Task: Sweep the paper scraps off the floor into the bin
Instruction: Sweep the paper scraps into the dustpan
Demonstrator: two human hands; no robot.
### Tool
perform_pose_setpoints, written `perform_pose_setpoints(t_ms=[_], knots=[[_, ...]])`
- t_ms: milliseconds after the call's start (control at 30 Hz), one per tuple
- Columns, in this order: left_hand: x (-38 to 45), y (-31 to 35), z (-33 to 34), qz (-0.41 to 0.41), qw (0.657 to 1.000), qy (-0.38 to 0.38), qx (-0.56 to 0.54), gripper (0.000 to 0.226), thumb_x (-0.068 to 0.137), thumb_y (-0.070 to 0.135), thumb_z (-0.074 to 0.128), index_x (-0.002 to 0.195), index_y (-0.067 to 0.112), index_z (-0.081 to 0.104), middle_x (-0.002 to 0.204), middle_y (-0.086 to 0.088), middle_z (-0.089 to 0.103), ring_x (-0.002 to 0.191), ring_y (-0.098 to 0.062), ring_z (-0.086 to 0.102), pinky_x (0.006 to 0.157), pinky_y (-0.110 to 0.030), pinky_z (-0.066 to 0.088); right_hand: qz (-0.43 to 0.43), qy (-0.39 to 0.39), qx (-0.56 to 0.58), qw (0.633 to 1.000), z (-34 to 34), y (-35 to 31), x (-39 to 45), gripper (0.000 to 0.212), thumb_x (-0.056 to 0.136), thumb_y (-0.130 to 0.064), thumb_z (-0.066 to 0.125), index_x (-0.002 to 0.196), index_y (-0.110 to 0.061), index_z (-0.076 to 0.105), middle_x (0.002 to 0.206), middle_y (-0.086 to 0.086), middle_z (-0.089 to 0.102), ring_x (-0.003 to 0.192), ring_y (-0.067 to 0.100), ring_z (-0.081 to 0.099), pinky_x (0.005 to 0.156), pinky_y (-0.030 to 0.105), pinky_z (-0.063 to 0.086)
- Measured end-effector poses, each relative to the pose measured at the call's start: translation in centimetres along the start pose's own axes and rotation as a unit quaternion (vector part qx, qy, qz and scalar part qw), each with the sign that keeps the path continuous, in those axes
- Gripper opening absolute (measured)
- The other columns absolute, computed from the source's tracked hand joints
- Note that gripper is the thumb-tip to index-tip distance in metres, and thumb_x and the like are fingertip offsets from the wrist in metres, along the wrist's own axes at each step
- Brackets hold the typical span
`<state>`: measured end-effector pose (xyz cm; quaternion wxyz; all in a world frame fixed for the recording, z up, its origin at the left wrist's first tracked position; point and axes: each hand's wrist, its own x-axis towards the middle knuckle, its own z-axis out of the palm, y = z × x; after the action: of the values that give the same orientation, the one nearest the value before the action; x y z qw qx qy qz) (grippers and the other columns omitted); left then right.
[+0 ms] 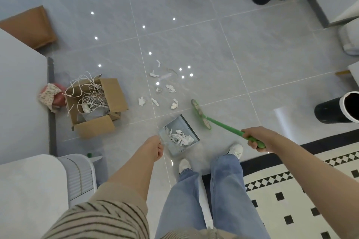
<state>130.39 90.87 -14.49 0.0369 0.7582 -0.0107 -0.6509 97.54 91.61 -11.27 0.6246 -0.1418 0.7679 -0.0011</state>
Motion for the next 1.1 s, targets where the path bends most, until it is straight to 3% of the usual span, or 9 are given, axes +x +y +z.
perform_pose_setpoints(t_ms=[100, 200, 267, 467, 567, 700, 800, 933, 1100], knots=[[1.2, -0.6, 0.3, -0.042, 0.994, -0.007, 0.1, 0.027, 0.095, 0.014, 0.033, 0.096, 0.019, 0.059, 0.026, 0.001, 0.035, 0.016, -0.006, 0.029, 0.027, -0.003, 0.022, -0.005, 0.029, 0.019, 0.999, 1.7, 0.1, -0.3, 0.011, 0.088, -0.01, 0.049, 0.098, -0.01, 0.053, 0.055, 0.005, 0.043, 0.037, 0.011, 0.034, 0.04, 0.016, 0.024], [1.6, -2.3, 1.0, -0.072, 0.981, 0.042, 0.177, 0.042, 0.097, 0.028, 0.047, 0.06, 0.008, 0.044, 0.033, -0.005, 0.042, 0.023, -0.01, 0.04, 0.026, -0.005, 0.026, -0.01, 0.02, 0.063, 0.998, 3.1, 0.5, -0.6, 0.006, 0.09, -0.008, 0.054, 0.085, -0.008, 0.052, 0.054, 0.004, 0.041, 0.035, 0.009, 0.036, 0.04, 0.016, 0.025], [1.4, -3.6, 2.0, -0.08, 0.974, 0.053, 0.205, 0.047, 0.097, 0.009, 0.043, 0.051, 0.009, 0.046, 0.036, -0.004, 0.043, 0.027, -0.013, 0.04, 0.025, -0.005, 0.026, -0.014, 0.034, 0.079, 0.996, 3.9, 1.2, -0.7, 0.007, 0.089, -0.003, 0.053, 0.082, -0.005, 0.051, 0.053, 0.006, 0.042, 0.037, 0.012, 0.037, 0.041, 0.017, 0.027], [-0.8, -4.1, 2.4, -0.063, 0.976, -0.01, 0.206, 0.039, 0.096, 0.002, 0.039, 0.059, 0.01, 0.033, 0.021, 0.0, 0.03, 0.011, -0.01, 0.027, 0.026, -0.004, 0.023, -0.029, 0.067, 0.137, 0.988, 4.2, 3.4, -2.8, 0.003, 0.085, 0.002, 0.053, 0.083, 0.0, 0.054, 0.053, 0.01, 0.044, 0.043, 0.016, 0.036, 0.048, 0.02, 0.028], [-2.5, -3.0, 2.6, -0.042, 0.978, -0.044, 0.202, 0.036, 0.096, 0.002, 0.038, 0.061, 0.01, 0.033, 0.024, -0.001, 0.031, 0.014, -0.01, 0.03, 0.027, -0.005, 0.025, -0.034, 0.07, 0.168, 0.983, 3.6, 3.6, -4.1, 0.033, 0.087, 0.002, 0.051, 0.118, -0.005, 0.057, 0.054, 0.007, 0.043, 0.034, 0.011, 0.037, 0.039, 0.012, 0.026], [-4.9, -1.2, 3.0, 0.024, 0.977, -0.066, 0.201, 0.035, 0.096, 0.002, 0.039, 0.062, 0.008, 0.036, 0.027, -0.002, 0.034, 0.017, -0.006, 0.033, 0.029, -0.004, 0.027, -0.059, 0.087, 0.196, 0.975, 1.9, 3.3, -5.8, 0.064, 0.089, 0.002, 0.05, 0.148, -0.015, 0.032, 0.057, 0.007, 0.042, 0.024, 0.007, 0.036, 0.034, 0.009, 0.025], [-6.5, -0.2, 3.8, 0.046, 0.979, -0.081, 0.184, 0.037, 0.097, 0.003, 0.037, 0.061, 0.009, 0.035, 0.026, -0.001, 0.034, 0.015, -0.006, 0.033, 0.025, -0.005, 0.026, -0.063, 0.091, 0.247, 0.963, 0.4, 3.1, -6.8, 0.051, 0.089, 0.001, 0.052, 0.139, -0.01, 0.044, 0.059, 0.008, 0.045, 0.022, 0.006, 0.038, 0.032, 0.009, 0.027], [-8.2, -0.3, 5.7, 0.099, 0.976, -0.077, 0.18, 0.036, 0.096, -0.002, 0.034, 0.062, 0.01, 0.038, 0.026, 0.0, 0.036, 0.016, -0.006, 0.034, 0.027, -0.004, 0.027, -0.07, 0.086, 0.282, 0.953, -1.4, 4.2, -8.9, 0.004, 0.087, -0.003, 0.056, 0.091, -0.002, 0.055, 0.058, 0.009, 0.048, 0.025, 0.006, 0.04, 0.029, 0.012, 0.028], [-10.2, -0.6, 8.5, 0.144, 0.973, -0.078, 0.163, 0.039, 0.095, -0.005, 0.036, 0.058, 0.008, 0.036, 0.023, 0.0, 0.031, 0.014, -0.009, 0.026, 0.031, -0.001, 0.022, -0.067, 0.099, 0.313, 0.942, -2.7, 6.6, -11.2, 0.008, 0.087, -0.005, 0.059, 0.08, -0.004, 0.055, 0.057, 0.008, 0.049, 0.034, 0.01, 0.039, 0.031, 0.013, 0.027]])
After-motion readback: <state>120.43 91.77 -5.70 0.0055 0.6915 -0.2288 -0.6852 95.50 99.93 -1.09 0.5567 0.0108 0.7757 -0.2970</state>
